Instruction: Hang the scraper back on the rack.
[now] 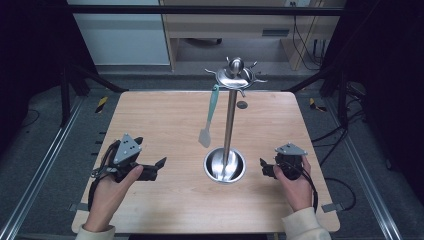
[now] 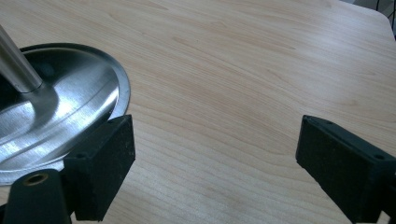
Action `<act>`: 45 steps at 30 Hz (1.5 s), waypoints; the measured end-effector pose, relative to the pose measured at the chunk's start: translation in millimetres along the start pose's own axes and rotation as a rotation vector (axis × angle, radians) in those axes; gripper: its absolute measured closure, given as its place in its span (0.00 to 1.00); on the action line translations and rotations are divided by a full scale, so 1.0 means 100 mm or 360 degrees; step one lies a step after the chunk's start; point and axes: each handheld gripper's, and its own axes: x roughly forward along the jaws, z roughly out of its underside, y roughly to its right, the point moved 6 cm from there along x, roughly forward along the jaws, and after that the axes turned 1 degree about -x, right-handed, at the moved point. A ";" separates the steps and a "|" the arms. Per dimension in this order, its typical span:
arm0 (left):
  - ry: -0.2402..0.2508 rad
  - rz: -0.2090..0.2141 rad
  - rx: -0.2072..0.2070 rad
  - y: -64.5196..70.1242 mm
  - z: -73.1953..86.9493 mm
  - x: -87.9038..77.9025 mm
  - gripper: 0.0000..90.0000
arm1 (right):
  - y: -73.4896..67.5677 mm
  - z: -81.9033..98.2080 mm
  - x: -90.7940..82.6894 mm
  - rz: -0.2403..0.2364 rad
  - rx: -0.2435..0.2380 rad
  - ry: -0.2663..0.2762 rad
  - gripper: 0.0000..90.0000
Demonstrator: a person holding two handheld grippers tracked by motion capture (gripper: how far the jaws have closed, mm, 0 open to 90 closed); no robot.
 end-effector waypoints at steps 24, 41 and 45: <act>-0.0142 -0.0090 -0.0084 -0.38 0.56 0.26 0.06 | 0.00 0.00 0.00 0.0004 0.0001 -0.0004 0.14; -0.0249 -0.0142 -0.0104 -0.56 0.85 0.34 0.04 | 0.03 0.01 0.00 0.0013 0.0006 -0.0001 0.14; -0.0276 -0.0157 -0.0109 -0.61 0.91 0.36 0.04 | 0.01 0.01 0.00 0.0007 0.0010 -0.0012 0.14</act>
